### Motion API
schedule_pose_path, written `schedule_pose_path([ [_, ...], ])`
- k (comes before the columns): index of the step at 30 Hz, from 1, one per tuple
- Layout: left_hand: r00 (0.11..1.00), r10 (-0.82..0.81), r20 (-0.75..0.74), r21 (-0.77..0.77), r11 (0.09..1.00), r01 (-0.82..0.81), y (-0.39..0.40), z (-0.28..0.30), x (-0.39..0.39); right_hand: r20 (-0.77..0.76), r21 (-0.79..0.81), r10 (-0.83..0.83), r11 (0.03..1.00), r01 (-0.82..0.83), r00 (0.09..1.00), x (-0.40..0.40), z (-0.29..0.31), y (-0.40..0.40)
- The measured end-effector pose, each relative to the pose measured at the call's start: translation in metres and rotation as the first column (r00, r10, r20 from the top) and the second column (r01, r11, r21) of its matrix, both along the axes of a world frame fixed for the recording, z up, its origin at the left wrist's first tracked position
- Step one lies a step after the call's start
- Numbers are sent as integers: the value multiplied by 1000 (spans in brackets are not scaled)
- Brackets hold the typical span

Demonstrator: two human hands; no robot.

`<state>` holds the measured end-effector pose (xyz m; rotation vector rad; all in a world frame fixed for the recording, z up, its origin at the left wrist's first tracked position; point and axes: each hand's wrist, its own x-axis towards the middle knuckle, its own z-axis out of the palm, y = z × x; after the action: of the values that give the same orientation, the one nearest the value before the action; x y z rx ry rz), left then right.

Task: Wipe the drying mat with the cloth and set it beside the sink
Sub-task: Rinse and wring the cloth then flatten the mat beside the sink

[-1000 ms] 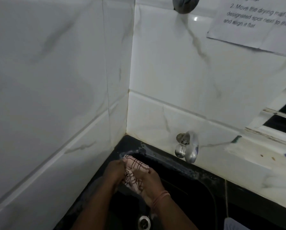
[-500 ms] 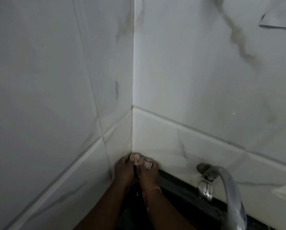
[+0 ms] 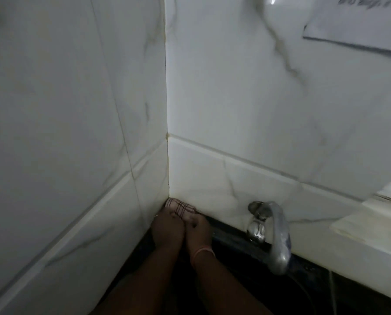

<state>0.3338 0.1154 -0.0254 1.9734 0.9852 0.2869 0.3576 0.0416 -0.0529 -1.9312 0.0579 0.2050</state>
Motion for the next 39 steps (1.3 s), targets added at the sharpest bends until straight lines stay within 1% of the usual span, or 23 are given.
schedule_pose_path([
  [2,999,-36,18,-40,999,37,-14,10,-17,-3,7,34,999,-34,999,-17,7,-11],
  [4,998,-57,32,-68,996,59,-31,21,-38,9,-41,58,997,-58,998,-35,11,-27],
  [7,993,-117,14,-69,991,118,-61,28,-70,-1,-94,17,995,-18,1000,-68,21,-67],
  [10,977,-208,-39,-76,976,205,-102,23,-99,32,-163,-14,986,19,999,-100,29,-118],
  [14,920,-389,-36,-111,917,383,-178,15,-132,27,-254,-58,965,63,998,-138,32,-204],
  [17,860,-510,-25,-92,858,506,-236,12,-152,28,-345,-96,933,100,995,-167,29,-277],
  [19,821,-571,-34,-62,821,568,-272,9,-164,40,-414,-149,897,152,988,-185,26,-326],
  [21,798,-602,-27,-49,798,601,-306,6,-175,63,-429,-226,873,231,972,-201,24,-373],
  [24,763,-643,-62,-87,765,638,-352,-3,-188,67,-468,-295,834,291,953,-224,24,-432],
  [29,689,-688,-227,-78,718,691,-399,-30,-212,44,-530,-429,756,385,902,-260,3,-515],
  [31,661,-690,-296,-83,708,701,-414,-35,-225,14,-559,-450,737,380,893,-272,-12,-542],
  [33,643,-685,-342,-50,697,715,-422,-41,-234,-15,-595,-440,726,345,898,-279,-24,-558],
  [37,657,-621,-426,48,710,702,-437,-45,-245,-34,-632,-422,711,308,906,-290,-35,-573],
  [39,681,-550,-483,64,754,654,-443,-44,-250,-70,-712,-439,651,264,896,-296,-35,-576],
])
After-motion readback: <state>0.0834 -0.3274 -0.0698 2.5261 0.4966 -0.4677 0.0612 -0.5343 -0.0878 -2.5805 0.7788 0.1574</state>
